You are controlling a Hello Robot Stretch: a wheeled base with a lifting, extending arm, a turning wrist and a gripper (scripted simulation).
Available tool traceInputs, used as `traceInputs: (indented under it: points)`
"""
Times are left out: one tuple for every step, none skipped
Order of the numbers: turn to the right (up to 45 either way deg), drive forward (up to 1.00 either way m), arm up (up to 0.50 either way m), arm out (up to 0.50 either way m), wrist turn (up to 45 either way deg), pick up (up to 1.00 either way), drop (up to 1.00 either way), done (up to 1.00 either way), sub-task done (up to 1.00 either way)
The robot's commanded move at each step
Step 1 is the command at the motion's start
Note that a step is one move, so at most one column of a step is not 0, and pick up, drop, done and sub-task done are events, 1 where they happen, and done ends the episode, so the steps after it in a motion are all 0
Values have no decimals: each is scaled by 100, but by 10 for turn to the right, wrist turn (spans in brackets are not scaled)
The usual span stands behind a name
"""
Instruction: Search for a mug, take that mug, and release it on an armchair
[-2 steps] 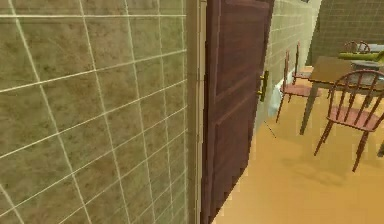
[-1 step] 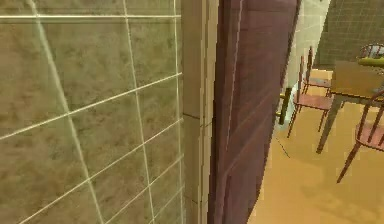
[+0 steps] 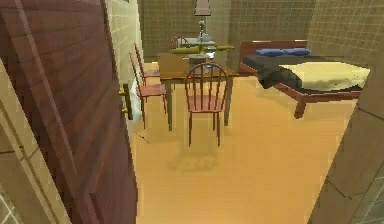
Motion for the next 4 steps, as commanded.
traceInputs:
  points:
    - [150,0,0,0,0,0,0,0,0]
    - [0,70,0,0,0,0,0,0,0]
    - [60,0,0,0,0,0,0,0,0]
    - [0,100,0,0,0,0,0,0,0]
